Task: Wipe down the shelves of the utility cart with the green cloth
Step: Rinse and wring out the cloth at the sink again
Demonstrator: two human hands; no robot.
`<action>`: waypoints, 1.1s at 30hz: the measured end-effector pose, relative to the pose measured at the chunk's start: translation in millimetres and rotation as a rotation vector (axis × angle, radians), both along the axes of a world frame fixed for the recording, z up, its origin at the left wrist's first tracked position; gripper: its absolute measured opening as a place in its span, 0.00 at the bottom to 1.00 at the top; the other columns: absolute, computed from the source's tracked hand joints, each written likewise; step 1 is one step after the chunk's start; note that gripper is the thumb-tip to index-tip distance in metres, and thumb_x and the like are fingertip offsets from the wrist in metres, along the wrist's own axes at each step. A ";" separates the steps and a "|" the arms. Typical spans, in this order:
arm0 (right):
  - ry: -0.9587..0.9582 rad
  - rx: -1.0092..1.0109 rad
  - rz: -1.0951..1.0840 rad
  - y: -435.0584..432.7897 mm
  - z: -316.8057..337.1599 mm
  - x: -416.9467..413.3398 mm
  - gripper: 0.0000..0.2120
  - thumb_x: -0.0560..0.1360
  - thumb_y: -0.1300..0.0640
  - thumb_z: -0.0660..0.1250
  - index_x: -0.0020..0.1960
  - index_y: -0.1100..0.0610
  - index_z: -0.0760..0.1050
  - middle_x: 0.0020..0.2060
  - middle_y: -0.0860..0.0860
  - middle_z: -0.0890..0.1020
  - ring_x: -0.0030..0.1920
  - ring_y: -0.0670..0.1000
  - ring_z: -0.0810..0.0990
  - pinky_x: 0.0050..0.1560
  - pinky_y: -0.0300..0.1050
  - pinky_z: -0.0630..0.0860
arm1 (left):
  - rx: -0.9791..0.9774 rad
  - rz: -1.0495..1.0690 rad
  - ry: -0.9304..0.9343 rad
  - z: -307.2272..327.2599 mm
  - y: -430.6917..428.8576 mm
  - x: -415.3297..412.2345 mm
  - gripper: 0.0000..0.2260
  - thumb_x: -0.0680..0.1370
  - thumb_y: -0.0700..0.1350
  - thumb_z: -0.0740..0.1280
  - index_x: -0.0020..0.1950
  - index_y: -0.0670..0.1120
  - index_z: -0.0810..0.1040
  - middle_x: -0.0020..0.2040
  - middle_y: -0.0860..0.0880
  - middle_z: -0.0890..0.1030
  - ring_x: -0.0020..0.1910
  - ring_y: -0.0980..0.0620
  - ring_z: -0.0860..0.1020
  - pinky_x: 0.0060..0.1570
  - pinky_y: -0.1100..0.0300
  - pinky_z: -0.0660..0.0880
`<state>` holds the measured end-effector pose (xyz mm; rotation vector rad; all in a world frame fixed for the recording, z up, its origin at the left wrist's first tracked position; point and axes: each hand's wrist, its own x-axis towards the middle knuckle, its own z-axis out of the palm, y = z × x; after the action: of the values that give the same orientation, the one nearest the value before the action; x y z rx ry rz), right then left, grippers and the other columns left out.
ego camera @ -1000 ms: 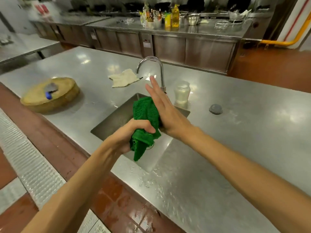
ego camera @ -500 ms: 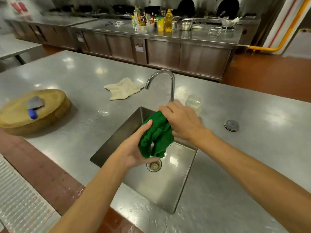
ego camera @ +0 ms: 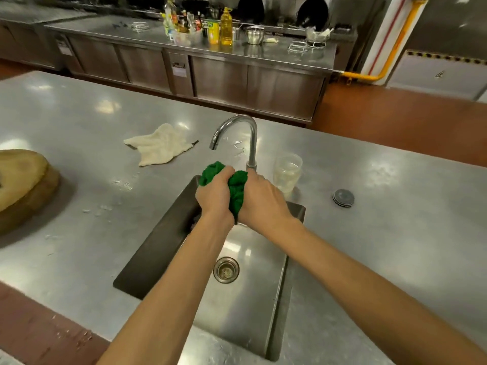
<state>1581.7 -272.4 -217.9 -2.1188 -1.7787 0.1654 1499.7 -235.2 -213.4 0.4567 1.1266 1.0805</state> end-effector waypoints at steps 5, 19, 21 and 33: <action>0.400 -0.032 0.129 6.2 9.3 10.9 0.05 0.65 0.54 0.75 0.37 0.53 0.79 0.31 0.47 0.81 0.36 0.48 0.81 0.47 0.50 0.79 | 0.512 -0.133 0.367 14.7 14.4 1.0 0.09 0.61 0.45 0.72 0.32 0.48 0.71 0.31 0.49 0.75 0.32 0.51 0.76 0.34 0.55 0.75; 0.639 -0.088 0.065 -3.2 -15.9 6.7 0.39 0.62 0.51 0.80 0.67 0.54 0.65 0.58 0.52 0.76 0.56 0.50 0.78 0.54 0.50 0.81 | 0.296 -0.052 0.353 -7.0 24.2 -12.4 0.06 0.63 0.48 0.71 0.36 0.47 0.76 0.37 0.48 0.81 0.40 0.47 0.81 0.42 0.51 0.80; 0.316 0.145 0.062 -17.3 -24.4 -1.9 0.45 0.65 0.53 0.79 0.74 0.52 0.57 0.68 0.53 0.67 0.65 0.52 0.71 0.61 0.50 0.77 | -0.001 0.008 0.137 -16.4 25.7 -14.0 0.08 0.69 0.45 0.71 0.45 0.43 0.80 0.45 0.43 0.83 0.43 0.44 0.83 0.42 0.51 0.83; 0.120 0.060 -0.033 -9.6 -45.3 2.4 0.21 0.65 0.44 0.74 0.50 0.54 0.71 0.39 0.49 0.78 0.39 0.52 0.79 0.35 0.47 0.74 | 0.410 -0.118 0.580 -27.4 8.2 -8.0 0.12 0.68 0.48 0.69 0.26 0.49 0.73 0.25 0.55 0.75 0.30 0.52 0.76 0.34 0.58 0.73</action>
<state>1584.0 -282.0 -263.2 -2.0503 -1.6589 0.2229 1491.7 -226.9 -240.8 1.2038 1.3558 1.1070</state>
